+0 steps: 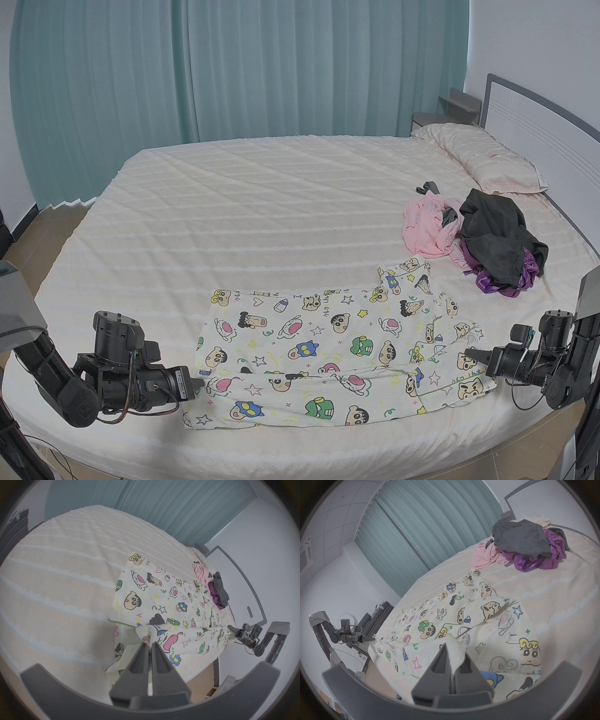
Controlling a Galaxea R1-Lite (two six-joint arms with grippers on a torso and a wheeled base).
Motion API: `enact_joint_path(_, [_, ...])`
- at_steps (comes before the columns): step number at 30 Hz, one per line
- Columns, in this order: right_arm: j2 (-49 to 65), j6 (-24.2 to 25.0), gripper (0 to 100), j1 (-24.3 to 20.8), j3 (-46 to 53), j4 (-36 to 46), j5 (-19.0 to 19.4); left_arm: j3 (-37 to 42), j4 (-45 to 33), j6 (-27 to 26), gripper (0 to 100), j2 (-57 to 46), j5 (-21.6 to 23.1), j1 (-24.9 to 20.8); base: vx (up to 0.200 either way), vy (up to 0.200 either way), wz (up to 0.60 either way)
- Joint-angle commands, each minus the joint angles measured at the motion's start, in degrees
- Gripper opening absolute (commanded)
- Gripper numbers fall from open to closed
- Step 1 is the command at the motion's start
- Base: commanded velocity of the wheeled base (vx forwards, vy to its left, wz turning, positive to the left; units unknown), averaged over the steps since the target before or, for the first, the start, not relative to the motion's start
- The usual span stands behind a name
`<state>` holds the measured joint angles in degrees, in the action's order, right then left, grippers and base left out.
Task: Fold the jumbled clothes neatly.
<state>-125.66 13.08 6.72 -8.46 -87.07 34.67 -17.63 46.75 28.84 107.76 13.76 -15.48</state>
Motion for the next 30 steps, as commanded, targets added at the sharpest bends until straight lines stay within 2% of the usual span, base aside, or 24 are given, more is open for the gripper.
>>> enact_joint_path(1, [0.15,0.1,0,-1.09,-0.59,-0.12,-0.13,-0.39,-0.96,0.16,0,-1.33,-0.05,0.01,0.0,0.0,0.0])
enact_joint_path(6, [-0.9,0.1,0,-1.88,-3.23,0.76,-1.18,-2.94,-1.49,0.25,0,1.4,-0.05,0.36,0.0,0.0,0.0])
enact_joint_path(12, [-4.33,0.1,0,-2.67,-6.83,0.84,-4.7,-8.04,-1.49,0.34,0,8.51,-0.67,0.45,0.0,0.0,0.0])
enact_joint_path(20, [-6.79,0.19,0,-3.82,-9.73,0.93,-6.02,-11.11,-1.49,0.34,0,13.52,-0.76,0.45,0.0,0.0,0.0])
enact_joint_path(21, [-7.67,0.72,0,-4.17,-10.88,1.37,-7.42,-11.9,-1.49,0.42,0,14.49,-0.76,0.54,0.0,0.0,0.0])
enact_joint_path(29, [-9.16,2.39,0,-6.01,-12.46,1.81,-7.95,-14.36,-1.58,3.85,0,15.9,-1.9,0.63,0.0,0.0,0.0])
enact_joint_path(30, [-9.16,2.56,100,-6.01,-12.55,1.81,-8.04,-14.36,-1.58,3.85,100,15.9,-1.9,0.63,0.0,0.0,0.0])
